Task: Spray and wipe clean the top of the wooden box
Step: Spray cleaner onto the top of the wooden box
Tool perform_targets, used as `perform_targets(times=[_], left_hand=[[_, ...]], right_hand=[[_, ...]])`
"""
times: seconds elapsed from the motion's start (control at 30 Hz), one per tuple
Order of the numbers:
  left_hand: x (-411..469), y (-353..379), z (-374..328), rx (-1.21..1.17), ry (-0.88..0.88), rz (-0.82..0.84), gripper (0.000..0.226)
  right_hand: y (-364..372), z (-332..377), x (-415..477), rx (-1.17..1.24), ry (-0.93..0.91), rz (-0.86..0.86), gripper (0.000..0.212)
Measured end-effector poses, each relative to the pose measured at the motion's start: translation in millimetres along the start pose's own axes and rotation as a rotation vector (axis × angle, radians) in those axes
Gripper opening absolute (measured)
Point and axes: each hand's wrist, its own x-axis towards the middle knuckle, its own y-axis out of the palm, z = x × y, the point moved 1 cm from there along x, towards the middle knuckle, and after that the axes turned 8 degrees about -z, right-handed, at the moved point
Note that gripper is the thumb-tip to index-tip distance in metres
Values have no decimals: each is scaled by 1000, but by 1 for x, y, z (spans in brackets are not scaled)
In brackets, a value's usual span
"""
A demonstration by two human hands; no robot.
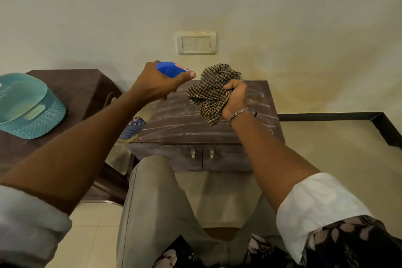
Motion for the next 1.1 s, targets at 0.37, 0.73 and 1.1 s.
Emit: perform_targets(times=[0.37, 0.73, 1.1], left_hand=[[2, 0, -8, -87, 19, -3, 48], [0, 1, -5, -101, -21, 1, 42], [-4, -34, 15, -178, -73, -114, 40]], right_hand=[[4, -4, 0, -32, 12, -48, 29], [11, -3, -6, -54, 2, -63, 49], [46, -24, -14, -31, 38, 38, 50]])
